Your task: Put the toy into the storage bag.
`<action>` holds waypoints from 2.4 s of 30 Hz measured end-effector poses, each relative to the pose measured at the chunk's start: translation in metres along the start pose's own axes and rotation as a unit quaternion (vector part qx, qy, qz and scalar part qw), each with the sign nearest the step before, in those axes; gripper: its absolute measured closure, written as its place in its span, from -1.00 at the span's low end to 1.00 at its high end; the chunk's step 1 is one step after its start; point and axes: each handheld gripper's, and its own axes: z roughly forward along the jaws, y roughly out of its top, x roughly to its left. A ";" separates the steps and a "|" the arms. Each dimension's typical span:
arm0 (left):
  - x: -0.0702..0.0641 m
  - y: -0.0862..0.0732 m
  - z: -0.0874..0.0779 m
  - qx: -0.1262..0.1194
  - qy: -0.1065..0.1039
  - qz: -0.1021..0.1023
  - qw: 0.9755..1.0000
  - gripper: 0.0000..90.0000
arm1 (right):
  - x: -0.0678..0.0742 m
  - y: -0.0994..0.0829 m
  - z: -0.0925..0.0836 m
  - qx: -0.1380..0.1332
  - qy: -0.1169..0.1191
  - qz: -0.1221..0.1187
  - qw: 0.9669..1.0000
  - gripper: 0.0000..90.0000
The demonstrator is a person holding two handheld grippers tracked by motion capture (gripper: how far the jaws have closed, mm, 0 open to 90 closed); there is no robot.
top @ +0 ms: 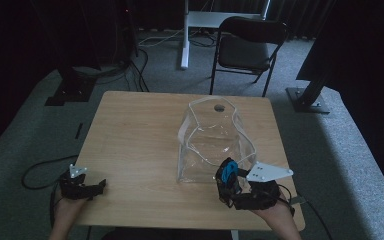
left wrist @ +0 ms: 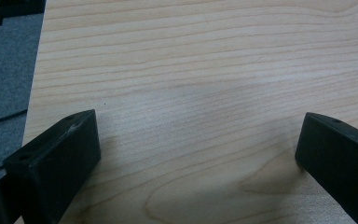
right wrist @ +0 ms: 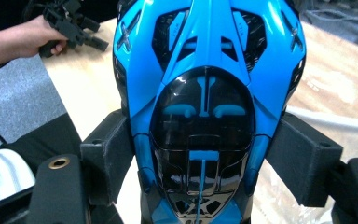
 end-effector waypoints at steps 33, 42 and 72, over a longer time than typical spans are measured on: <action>0.000 0.000 0.000 0.000 0.000 0.001 1.000 -0.99 | -0.046 0.080 -0.012 -0.062 0.032 -0.021 0.997 -0.42; 0.000 0.000 0.000 0.000 0.000 0.001 1.000 -0.99 | -0.066 0.106 -0.011 -0.065 0.018 -0.017 0.998 -0.42; 0.000 0.000 0.000 0.000 0.000 0.000 1.000 -0.99 | -0.097 0.107 0.055 0.056 0.051 -0.027 0.997 -0.42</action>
